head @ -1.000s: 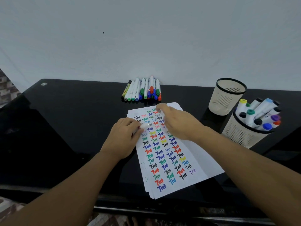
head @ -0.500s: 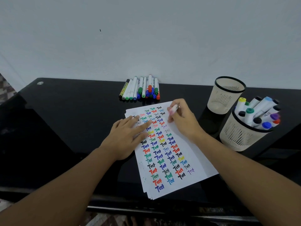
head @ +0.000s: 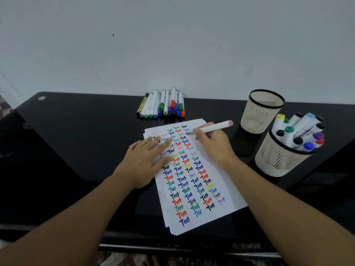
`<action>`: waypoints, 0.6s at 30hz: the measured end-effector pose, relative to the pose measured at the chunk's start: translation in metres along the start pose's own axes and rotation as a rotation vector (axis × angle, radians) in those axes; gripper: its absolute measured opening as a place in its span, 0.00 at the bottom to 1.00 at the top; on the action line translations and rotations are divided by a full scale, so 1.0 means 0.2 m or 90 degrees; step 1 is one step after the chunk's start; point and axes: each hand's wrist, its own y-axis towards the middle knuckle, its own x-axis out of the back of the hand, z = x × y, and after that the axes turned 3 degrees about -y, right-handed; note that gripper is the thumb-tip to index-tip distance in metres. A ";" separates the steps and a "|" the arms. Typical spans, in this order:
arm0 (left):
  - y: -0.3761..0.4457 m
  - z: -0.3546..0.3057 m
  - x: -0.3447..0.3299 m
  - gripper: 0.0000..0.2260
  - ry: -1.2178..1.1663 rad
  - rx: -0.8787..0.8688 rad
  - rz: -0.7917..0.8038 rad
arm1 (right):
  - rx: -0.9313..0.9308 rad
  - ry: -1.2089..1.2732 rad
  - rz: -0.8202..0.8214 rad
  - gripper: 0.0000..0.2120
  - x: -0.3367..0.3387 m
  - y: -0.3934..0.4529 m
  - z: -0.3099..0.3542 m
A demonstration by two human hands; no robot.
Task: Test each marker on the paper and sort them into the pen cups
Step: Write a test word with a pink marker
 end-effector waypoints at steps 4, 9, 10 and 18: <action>0.00 0.00 0.00 0.27 0.002 0.004 0.001 | -0.026 -0.014 0.010 0.12 0.00 0.01 0.00; 0.00 0.00 0.00 0.27 -0.001 0.005 0.001 | -0.030 -0.041 0.031 0.11 -0.01 0.02 -0.01; 0.00 0.00 0.00 0.27 -0.001 0.005 0.000 | -0.031 -0.044 0.032 0.11 -0.01 0.02 -0.02; 0.01 0.00 -0.01 0.27 0.001 0.008 -0.002 | -0.039 -0.059 0.050 0.10 -0.02 0.04 -0.01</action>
